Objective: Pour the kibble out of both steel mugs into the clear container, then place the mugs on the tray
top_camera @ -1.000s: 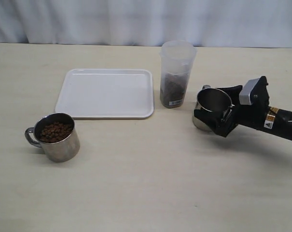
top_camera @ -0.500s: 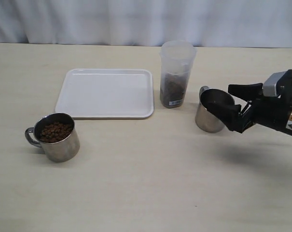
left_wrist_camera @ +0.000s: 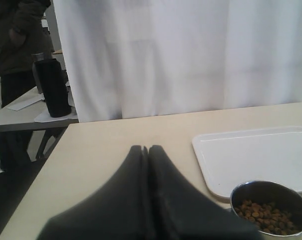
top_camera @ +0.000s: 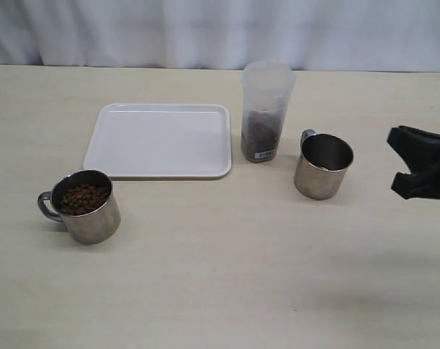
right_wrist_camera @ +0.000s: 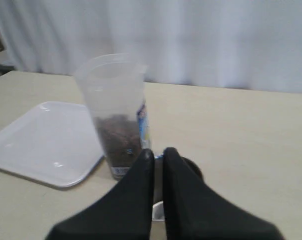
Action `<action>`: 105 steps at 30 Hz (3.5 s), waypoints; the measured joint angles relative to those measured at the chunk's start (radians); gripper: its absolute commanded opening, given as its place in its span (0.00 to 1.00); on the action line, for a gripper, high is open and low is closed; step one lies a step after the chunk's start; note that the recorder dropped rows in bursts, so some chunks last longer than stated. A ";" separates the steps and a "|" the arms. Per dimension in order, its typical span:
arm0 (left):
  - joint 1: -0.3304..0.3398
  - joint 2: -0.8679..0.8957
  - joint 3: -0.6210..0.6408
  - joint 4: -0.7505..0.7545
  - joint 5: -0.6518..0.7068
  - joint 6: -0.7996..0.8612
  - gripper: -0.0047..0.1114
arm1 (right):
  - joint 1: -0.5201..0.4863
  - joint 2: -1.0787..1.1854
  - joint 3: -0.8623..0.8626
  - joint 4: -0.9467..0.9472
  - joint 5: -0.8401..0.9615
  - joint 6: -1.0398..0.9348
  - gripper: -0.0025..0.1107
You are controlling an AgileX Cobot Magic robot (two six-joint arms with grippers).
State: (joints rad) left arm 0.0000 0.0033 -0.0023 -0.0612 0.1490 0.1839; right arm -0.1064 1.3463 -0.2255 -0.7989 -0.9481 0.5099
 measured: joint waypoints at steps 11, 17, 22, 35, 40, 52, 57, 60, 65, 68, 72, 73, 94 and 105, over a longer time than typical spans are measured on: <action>0.000 0.000 0.000 0.000 0.000 0.000 0.04 | 0.000 -0.615 0.219 0.128 0.360 0.099 0.06; 0.000 0.000 0.000 0.000 0.000 0.000 0.04 | 0.000 -0.851 0.221 -0.273 0.508 0.506 0.06; 0.000 0.000 0.000 0.000 0.000 0.000 0.04 | 0.000 -0.981 0.221 -0.557 0.571 0.822 0.06; 0.000 0.000 0.000 0.000 0.000 0.000 0.04 | 0.000 -1.041 0.221 -0.617 0.561 0.984 0.06; 0.000 0.000 0.000 0.000 0.000 0.000 0.04 | 0.000 -1.041 0.221 -0.617 0.561 0.984 0.06; 0.000 0.000 0.000 0.000 0.000 0.000 0.04 | 0.000 -1.041 0.221 -0.617 0.561 0.984 0.06; 0.000 0.000 0.000 0.000 0.000 0.000 0.04 | 0.000 -1.044 0.221 -0.617 0.561 0.984 0.06; 0.000 0.000 0.000 0.000 0.000 0.000 0.04 | 0.000 -1.092 0.221 -0.617 0.561 0.984 0.06; 0.000 0.000 0.000 0.000 0.000 0.000 0.04 | 0.000 -1.260 0.221 -0.617 0.559 1.044 0.06; 0.000 0.000 0.000 0.000 0.000 0.000 0.04 | 0.000 -1.334 0.221 -0.619 0.548 1.092 0.06; 0.000 0.000 0.000 0.000 0.000 0.000 0.04 | 0.012 -1.342 0.223 -0.476 0.537 0.994 0.06; 0.000 0.000 0.000 0.000 0.000 0.000 0.04 | 0.024 -1.343 0.223 -0.399 0.537 0.929 0.06; 0.000 0.000 0.000 0.000 0.000 0.000 0.04 | 0.152 -1.343 0.223 0.742 1.113 -0.356 0.06; 0.000 0.000 0.000 0.000 0.000 0.000 0.04 | 0.177 -1.343 0.223 0.799 1.128 -0.574 0.06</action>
State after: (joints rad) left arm 0.0000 0.0033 -0.0023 -0.0612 0.1490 0.1839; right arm 0.0706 0.0032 -0.0026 0.0000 0.1803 -0.0640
